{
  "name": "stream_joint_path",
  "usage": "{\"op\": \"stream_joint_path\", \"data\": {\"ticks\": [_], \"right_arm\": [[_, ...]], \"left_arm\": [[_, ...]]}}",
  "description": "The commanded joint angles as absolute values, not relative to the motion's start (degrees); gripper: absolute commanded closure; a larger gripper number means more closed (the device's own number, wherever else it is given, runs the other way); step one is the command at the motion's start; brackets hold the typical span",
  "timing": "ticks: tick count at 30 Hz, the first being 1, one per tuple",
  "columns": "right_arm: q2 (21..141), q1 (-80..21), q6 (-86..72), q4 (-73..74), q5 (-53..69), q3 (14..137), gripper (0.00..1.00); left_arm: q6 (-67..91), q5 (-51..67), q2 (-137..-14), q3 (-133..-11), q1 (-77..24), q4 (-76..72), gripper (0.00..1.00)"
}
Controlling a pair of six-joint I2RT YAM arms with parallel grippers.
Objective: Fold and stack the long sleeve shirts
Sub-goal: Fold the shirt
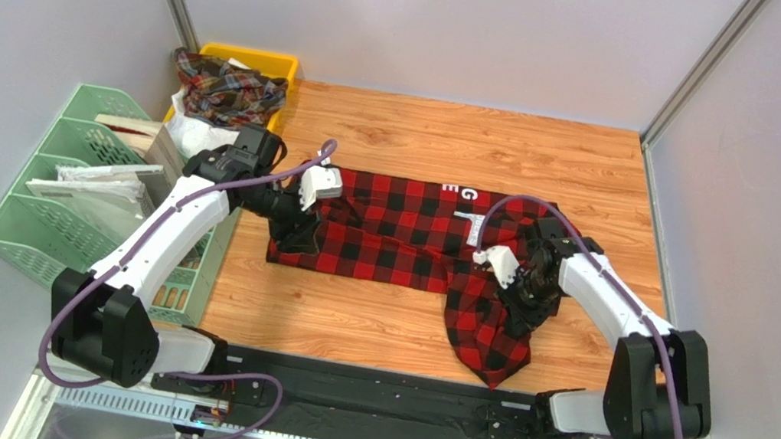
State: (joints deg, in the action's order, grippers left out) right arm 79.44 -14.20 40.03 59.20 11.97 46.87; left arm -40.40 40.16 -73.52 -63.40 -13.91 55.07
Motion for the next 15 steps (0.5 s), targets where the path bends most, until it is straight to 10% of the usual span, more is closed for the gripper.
{"op": "stream_joint_path", "data": {"ticks": [1, 15], "right_arm": [[74.8, -14.7, 37.4, 66.7, 16.4, 54.4, 1.0], [83.6, -14.7, 18.0, 66.8, 34.9, 71.0, 1.0]], "left_arm": [[-40.8, 43.8, -70.9, -65.2, -14.1, 54.8, 0.34], [-30.1, 47.6, -67.9, -67.0, -16.7, 40.5, 0.37]]}}
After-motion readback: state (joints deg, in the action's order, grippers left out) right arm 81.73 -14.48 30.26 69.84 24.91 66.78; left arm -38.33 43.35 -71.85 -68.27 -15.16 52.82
